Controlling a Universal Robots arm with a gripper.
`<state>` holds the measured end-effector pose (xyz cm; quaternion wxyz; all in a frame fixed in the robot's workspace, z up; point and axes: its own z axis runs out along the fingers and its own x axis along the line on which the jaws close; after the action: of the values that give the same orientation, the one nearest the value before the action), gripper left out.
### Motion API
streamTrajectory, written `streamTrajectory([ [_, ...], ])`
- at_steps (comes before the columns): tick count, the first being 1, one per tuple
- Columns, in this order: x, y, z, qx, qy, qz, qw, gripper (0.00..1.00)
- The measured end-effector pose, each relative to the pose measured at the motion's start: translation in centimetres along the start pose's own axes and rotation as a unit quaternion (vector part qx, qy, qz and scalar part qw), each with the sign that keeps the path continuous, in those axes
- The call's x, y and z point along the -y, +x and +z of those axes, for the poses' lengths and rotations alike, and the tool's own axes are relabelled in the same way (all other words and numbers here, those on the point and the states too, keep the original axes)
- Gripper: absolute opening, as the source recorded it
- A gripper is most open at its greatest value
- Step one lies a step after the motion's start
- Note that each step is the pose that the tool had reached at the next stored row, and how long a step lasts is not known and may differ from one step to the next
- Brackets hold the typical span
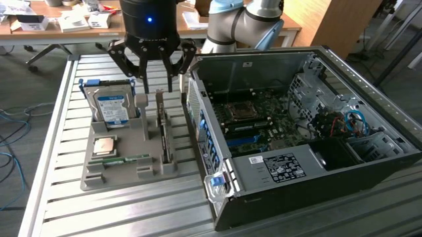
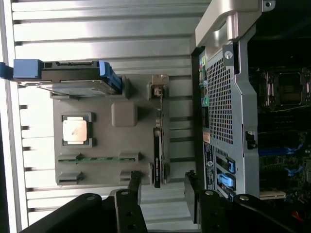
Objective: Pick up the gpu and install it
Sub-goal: 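Pick up the gpu and move the gpu toward the slot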
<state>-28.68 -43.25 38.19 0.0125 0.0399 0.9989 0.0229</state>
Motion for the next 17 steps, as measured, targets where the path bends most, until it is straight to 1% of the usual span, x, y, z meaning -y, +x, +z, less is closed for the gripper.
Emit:
streamTrajectory([
  [8, 0.04, 0.0, 0.86, 0.0000, 0.0000, 0.000, 1.0000, 0.49],
  [17, 0.10, 0.0, 2.09, 0.0000, 0.0000, 0.000, 1.0000, 0.49],
])
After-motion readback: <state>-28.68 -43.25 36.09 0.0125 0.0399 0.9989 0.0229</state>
